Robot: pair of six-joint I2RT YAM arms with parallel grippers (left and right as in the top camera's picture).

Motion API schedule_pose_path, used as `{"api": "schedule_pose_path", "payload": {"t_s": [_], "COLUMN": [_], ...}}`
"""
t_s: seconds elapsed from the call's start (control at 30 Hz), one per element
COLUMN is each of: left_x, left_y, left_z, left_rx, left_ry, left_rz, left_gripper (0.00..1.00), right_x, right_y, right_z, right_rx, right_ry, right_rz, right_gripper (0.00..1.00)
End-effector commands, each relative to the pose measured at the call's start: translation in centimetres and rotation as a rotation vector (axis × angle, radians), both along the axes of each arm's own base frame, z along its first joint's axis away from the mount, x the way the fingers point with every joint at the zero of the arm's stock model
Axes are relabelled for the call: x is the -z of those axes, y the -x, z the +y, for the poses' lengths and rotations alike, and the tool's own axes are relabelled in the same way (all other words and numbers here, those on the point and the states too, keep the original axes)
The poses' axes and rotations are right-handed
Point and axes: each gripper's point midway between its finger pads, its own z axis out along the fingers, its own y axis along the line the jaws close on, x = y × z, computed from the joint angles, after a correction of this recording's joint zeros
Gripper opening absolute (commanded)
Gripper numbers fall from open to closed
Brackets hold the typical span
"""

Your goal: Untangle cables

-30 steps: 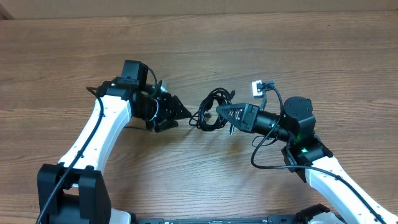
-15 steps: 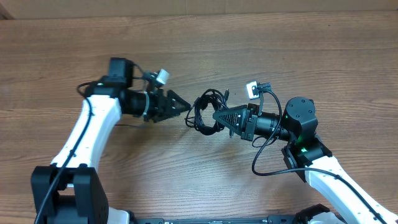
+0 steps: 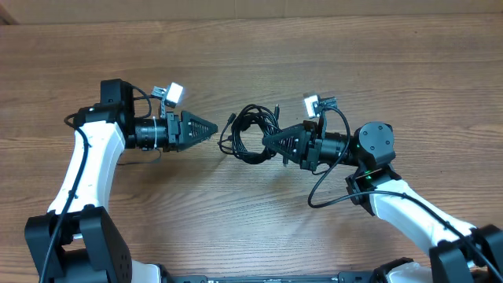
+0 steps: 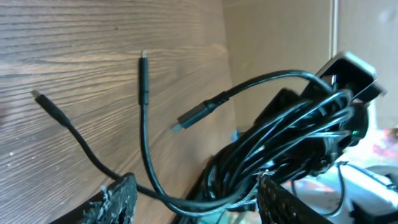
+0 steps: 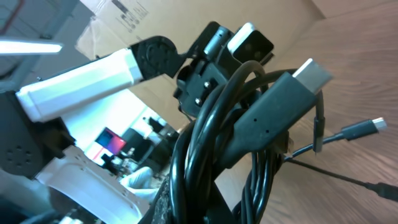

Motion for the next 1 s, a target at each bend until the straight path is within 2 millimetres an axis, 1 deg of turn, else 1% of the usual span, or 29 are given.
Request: {"api": "schedule_pose_path", "payload": {"t_s": [0.0,0.07,0.2,0.27,0.37,0.4,0.5,0.6,0.67,0.77,0.93,0.97], "left_x": [1.6,2.2,2.4,3.2,4.7,4.9,4.8,4.6,4.5,4.7,5.0,5.0], "left_y": [0.2,0.4,0.5,0.3,-0.4,-0.6,-0.8,-0.5,-0.3,-0.4,-0.9,-0.9], "left_z": [-0.1,-0.4,-1.4,-1.6,-1.3,-1.3,-2.2,-3.1,-3.3,-3.1,-0.8,-0.2], "left_rx": [0.043,0.058,0.09,0.077,0.015,0.0,0.003,0.03,0.039,0.036,-0.024,-0.032], "left_ry": [-0.112,-0.147,-0.166,-0.215,-0.321,-0.336,-0.334,-0.318,-0.314,-0.324,-0.343,-0.343], "left_rz": [-0.049,-0.044,-0.056,-0.031,0.044,0.058,0.045,0.037,0.04,0.036,0.064,0.069], "left_gripper": [0.61,0.61,0.6,0.58,0.59,0.6,0.62,0.62,0.61,0.61,0.59,0.6], "right_x": [-1.0,-1.0,-1.0,-1.0,-1.0,-1.0,-1.0,-1.0,-1.0,-1.0,-1.0,-0.9], "right_y": [-0.2,-0.2,-0.2,-0.2,-0.2,-0.2,-0.2,-0.2,-0.2,-0.2,-0.2,-0.2], "right_z": [0.2,0.2,0.2,0.2,0.2,0.2,0.2,0.2,0.2,0.2,0.2,0.2], "right_rx": [-0.021,-0.022,-0.023,-0.023,-0.023,-0.023,-0.023,-0.023,-0.023,-0.023,-0.023,-0.023], "right_ry": [-0.028,-0.027,-0.031,-0.031,-0.031,-0.031,-0.031,-0.031,-0.031,-0.031,-0.03,-0.03], "right_rz": [0.043,0.045,0.066,0.066,0.066,0.066,0.067,0.066,0.066,0.066,0.067,0.07], "right_gripper": [0.04,0.04,0.04,0.04,0.04,0.04,0.04,0.04,0.04,0.04,0.04,0.04]}}
